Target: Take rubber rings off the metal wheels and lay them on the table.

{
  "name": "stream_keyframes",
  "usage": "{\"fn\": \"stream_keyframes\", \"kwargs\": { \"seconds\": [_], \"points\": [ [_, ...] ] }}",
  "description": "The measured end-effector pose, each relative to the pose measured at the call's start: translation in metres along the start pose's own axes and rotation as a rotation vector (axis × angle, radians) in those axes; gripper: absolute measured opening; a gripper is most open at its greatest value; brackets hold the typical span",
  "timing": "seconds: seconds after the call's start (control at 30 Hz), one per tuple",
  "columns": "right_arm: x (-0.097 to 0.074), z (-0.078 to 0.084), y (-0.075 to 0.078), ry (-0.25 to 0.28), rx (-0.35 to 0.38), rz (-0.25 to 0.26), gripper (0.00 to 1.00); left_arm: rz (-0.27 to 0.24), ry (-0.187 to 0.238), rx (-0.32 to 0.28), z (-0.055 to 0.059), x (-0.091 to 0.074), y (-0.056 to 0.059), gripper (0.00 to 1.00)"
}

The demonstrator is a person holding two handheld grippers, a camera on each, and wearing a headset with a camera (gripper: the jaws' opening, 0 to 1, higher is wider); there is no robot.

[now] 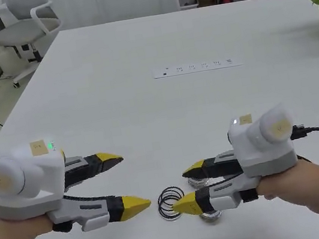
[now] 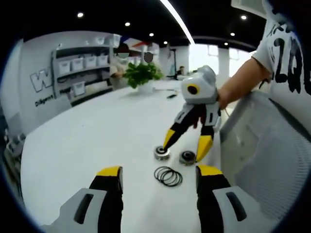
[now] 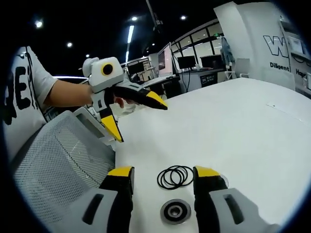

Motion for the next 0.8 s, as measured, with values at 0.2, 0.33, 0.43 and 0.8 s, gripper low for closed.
{"fn": "stream_keyframes", "kwargs": {
  "seconds": [0.2, 0.33, 0.43, 0.8],
  "points": [
    [-0.02, -0.011, 0.005, 0.033, -0.023, 0.032, 0.53, 0.007, 0.022, 0.011, -0.014, -0.003, 0.007, 0.63],
    [-0.035, -0.017, 0.008, 0.06, -0.027, 0.055, 0.57, 0.009, 0.033, 0.017, -0.021, -0.004, 0.011, 0.64],
    [-0.046, -0.017, 0.011, 0.061, -0.052, 0.078, 0.59, 0.013, 0.028, 0.027, -0.024, -0.005, 0.014, 0.65],
    [-0.091, -0.007, 0.024, 0.063, -0.079, 0.176, 0.65, 0.007, 0.022, 0.052, -0.026, -0.005, 0.026, 0.69]
  ]
}}
Point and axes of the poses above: the centre of the closed fingertips' face, and the gripper's own axes: x roughly forward along the fingers, y roughly to its right, z roughly out of its underside, the point moved 4 cm from there along -x, roughly backward along the fingers, and after that the axes turned 15 degrees about z, right-handed, at the moved point
